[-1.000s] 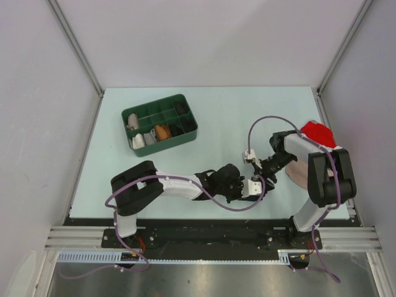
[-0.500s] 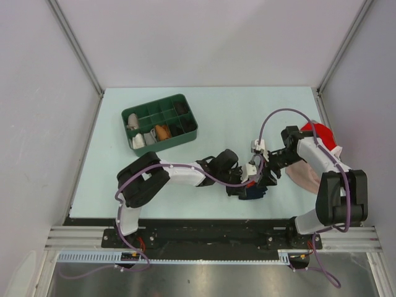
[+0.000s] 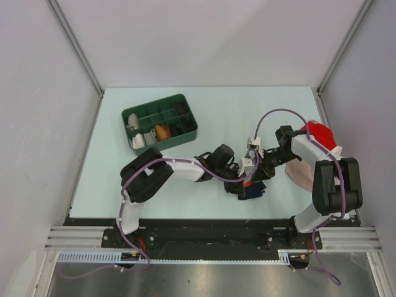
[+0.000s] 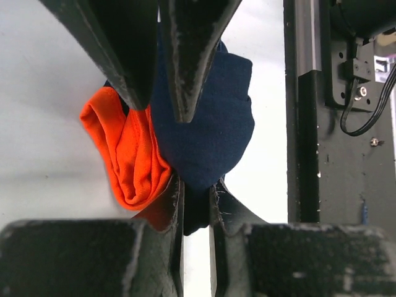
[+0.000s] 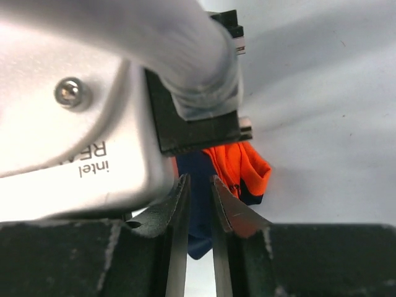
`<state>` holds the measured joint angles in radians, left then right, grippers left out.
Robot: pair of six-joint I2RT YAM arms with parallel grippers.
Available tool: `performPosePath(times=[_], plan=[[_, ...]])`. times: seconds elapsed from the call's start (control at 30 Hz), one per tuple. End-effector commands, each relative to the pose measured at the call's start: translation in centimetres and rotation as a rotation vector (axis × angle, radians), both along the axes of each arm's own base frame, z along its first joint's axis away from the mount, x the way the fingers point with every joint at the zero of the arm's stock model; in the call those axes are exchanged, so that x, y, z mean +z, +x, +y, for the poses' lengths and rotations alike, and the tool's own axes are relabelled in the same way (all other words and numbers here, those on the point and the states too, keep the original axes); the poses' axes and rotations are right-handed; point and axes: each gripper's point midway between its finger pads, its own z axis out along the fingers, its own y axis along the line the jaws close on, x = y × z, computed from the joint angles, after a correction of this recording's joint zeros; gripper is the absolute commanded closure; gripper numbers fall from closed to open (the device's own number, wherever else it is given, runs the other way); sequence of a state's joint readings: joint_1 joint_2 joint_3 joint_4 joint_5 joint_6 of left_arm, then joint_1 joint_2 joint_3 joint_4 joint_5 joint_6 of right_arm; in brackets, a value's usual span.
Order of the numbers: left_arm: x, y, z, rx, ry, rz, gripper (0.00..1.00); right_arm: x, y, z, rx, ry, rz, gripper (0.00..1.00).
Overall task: Roll the underwear
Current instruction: Roll the underwear to the center of the board.
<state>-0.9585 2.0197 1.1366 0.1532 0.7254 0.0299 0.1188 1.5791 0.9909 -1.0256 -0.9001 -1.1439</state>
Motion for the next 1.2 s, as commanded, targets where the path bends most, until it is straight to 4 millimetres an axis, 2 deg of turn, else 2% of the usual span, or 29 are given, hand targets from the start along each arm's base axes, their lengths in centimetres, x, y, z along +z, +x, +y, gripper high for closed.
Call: performPosePath(times=[0.0, 0.1, 0.13, 0.27, 0.3, 0.33, 0.4, 0.43, 0.5, 0.67, 0.7, 0.77, 0.8, 0.87, 0.9, 0.93, 1.03, 1.13, 1.17], plan=[[-3.1, -0.5, 1.5, 0.099, 0.135, 0.105, 0.91, -1.4, -1.1, -0.6, 0.006, -0.035, 0.070, 0.75], [-3.0, -0.2, 1.5, 0.111, 0.118, 0.085, 0.90, 0.2, -0.2, -1.2, -0.056, 0.048, 0.043, 0.67], [-2.9, -0.2, 1.4, 0.114, 0.113, 0.082, 0.90, 1.0, -0.4, -1.1, -0.063, 0.085, 0.044, 0.64], [-3.3, -0.2, 1.6, 0.126, 0.119, 0.083, 0.90, 2.3, -1.0, -1.6, -0.044, 0.149, 0.002, 0.63], [-3.3, -0.2, 1.6, 0.128, 0.117, 0.082, 0.90, 2.7, -0.9, -1.7, -0.007, 0.189, -0.060, 0.63], [-3.3, -0.2, 1.7, 0.133, 0.118, 0.084, 0.89, 3.2, -2.2, -1.6, 0.017, 0.212, -0.038, 0.64], [-3.4, -0.2, 1.7, 0.133, 0.118, 0.086, 0.89, 3.6, -3.3, -1.4, 0.130, 0.260, -0.127, 0.64], [-3.4, -0.2, 1.6, 0.135, 0.118, 0.088, 0.89, 3.9, -4.3, -1.3, 0.150, 0.275, -0.106, 0.64], [-3.4, -0.2, 1.7, 0.137, 0.122, 0.091, 0.89, 3.3, -5.0, -1.4, 0.183, 0.270, -0.110, 0.67], [-3.3, -0.1, 1.6, 0.144, 0.124, 0.094, 0.86, 1.2, -4.2, -1.7, 0.193, 0.168, -0.159, 0.70], [-3.2, -0.1, 1.5, 0.148, 0.124, 0.096, 0.85, 0.2, -3.8, -1.6, 0.218, 0.131, -0.196, 0.71], [-3.2, 0.0, 1.5, 0.151, 0.124, 0.097, 0.83, -0.2, -4.0, -1.3, 0.217, 0.093, -0.189, 0.71], [-3.2, 0.0, 1.5, 0.156, 0.126, 0.098, 0.82, -0.7, -3.2, -1.4, 0.221, 0.051, -0.234, 0.71], [-3.0, 0.1, 1.4, 0.163, 0.122, 0.096, 0.76, -1.5, -3.7, -1.1, 0.226, 0.000, -0.216, 0.73], [-2.8, 0.3, 1.4, 0.175, 0.122, 0.094, 0.74, -1.9, -3.1, -1.3, 0.230, -0.033, -0.247, 0.74], [-2.3, 0.4, 1.3, 0.177, 0.107, 0.085, 0.69, -2.2, -3.2, -1.3, 0.230, -0.046, -0.247, 0.75], [-1.5, 0.8, 1.2, 0.197, 0.089, 0.066, 0.62, -2.6, -3.0, -1.4, 0.228, -0.087, -0.255, 0.77], [-1.0, 1.2, 0.8, 0.203, 0.081, 0.060, 0.60, -2.8, -2.5, -1.6, 0.226, -0.116, -0.283, 0.77], [-1.4, 1.1, 0.9, 0.200, 0.093, 0.068, 0.60, -2.8, -2.5, -1.7, 0.220, -0.122, -0.286, 0.77]])
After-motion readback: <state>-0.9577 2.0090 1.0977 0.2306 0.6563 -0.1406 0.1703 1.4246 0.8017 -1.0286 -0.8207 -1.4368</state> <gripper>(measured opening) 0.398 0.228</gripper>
